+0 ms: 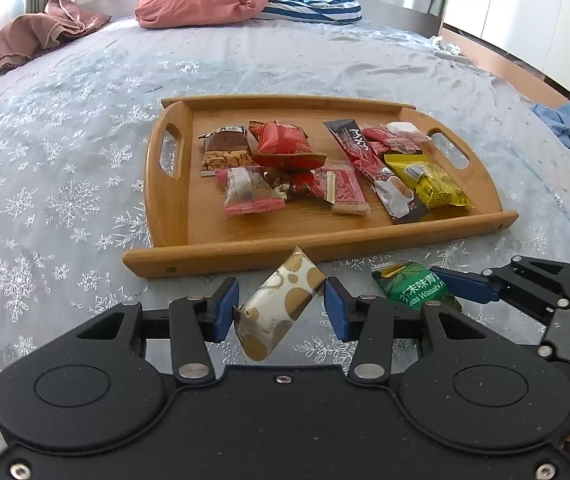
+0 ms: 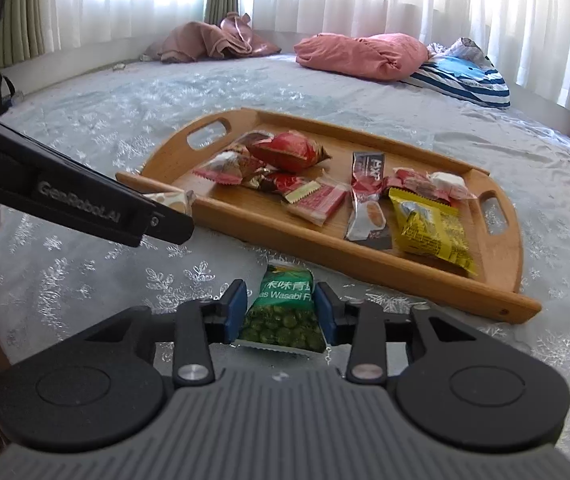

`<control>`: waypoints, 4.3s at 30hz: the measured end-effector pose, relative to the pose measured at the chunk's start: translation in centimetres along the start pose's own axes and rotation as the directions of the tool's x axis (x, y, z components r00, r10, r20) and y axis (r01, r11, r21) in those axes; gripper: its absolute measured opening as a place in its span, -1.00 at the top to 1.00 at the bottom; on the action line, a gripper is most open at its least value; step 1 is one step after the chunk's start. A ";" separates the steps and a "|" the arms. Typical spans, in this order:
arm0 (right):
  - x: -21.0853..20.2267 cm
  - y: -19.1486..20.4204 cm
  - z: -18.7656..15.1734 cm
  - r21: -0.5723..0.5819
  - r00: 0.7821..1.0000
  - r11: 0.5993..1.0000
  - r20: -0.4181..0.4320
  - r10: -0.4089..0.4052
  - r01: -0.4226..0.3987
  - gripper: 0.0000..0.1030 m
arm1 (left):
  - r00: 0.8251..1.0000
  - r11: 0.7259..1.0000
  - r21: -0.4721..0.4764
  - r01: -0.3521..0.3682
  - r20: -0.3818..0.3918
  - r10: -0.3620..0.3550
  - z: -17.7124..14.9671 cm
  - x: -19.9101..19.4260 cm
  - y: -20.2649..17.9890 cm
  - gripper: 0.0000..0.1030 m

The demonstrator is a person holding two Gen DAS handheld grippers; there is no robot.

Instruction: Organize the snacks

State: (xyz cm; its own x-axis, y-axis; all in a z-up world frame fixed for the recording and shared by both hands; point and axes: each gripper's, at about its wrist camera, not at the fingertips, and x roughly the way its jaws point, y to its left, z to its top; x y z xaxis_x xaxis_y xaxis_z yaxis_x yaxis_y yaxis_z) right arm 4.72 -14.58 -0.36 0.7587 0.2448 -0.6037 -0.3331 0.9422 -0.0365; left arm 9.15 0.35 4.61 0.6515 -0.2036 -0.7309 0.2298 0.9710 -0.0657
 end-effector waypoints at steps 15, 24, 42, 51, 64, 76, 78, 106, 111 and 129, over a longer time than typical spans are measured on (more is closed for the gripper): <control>-1.3 -0.5 1.5 0.029 0.999 0.999 0.043 -0.014 0.013 0.31 | 0.996 1.000 -0.003 0.010 0.085 -0.010 2.9 -1.4 0.2 0.14; -0.2 -4.7 6.1 0.099 0.993 0.992 0.081 -0.083 0.075 0.31 | 0.990 0.999 -0.026 0.039 0.133 -0.036 8.1 0.3 0.3 0.14; 12.4 -13.6 13.3 0.289 0.987 0.944 -0.041 -0.155 0.160 0.31 | 0.995 0.991 -0.100 -0.086 0.050 0.092 17.2 14.3 0.5 0.14; 15.8 -13.9 13.1 0.290 0.983 0.940 -0.084 -0.162 0.180 0.30 | 0.995 0.990 -0.101 -0.100 0.021 0.102 17.2 17.5 0.8 0.14; 16.6 -13.8 12.9 0.300 0.986 0.940 -0.084 -0.145 0.164 0.29 | 0.995 0.992 -0.069 -0.101 -0.002 0.101 16.8 18.9 0.3 0.41; 16.7 -14.2 13.0 0.322 0.988 0.935 -0.084 -0.127 0.148 0.26 | 0.994 0.993 -0.050 -0.110 0.001 0.110 16.7 18.9 -0.1 0.41; 16.7 -14.3 13.0 0.326 0.989 0.934 -0.083 -0.124 0.145 0.26 | 0.994 0.993 -0.049 -0.111 0.002 0.111 16.7 18.9 -0.1 0.40; 11.1 -13.6 12.4 0.365 0.993 0.924 0.002 -0.120 0.111 -0.42 | 0.992 0.994 -0.042 -0.102 0.064 0.105 14.7 11.8 1.2 -0.74; 8.2 -12.7 11.7 0.351 0.990 0.930 0.033 -0.134 0.114 -0.54 | 0.992 0.996 -0.044 -0.082 0.088 0.085 13.4 8.7 1.5 -0.84; -1.0 -7.7 5.5 0.286 0.975 0.945 0.103 -0.195 0.159 -0.80 | 0.980 0.996 -0.052 -0.077 0.178 0.085 5.1 -1.9 0.6 -0.96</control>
State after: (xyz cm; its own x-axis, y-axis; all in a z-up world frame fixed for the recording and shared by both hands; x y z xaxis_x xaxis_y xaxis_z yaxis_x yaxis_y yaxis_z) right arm 9.61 -20.81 4.95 0.8627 0.0788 -0.4995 -0.0341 0.9946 0.0980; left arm 11.74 0.67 9.45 0.7868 -0.1398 -0.6011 0.1416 0.9889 -0.0446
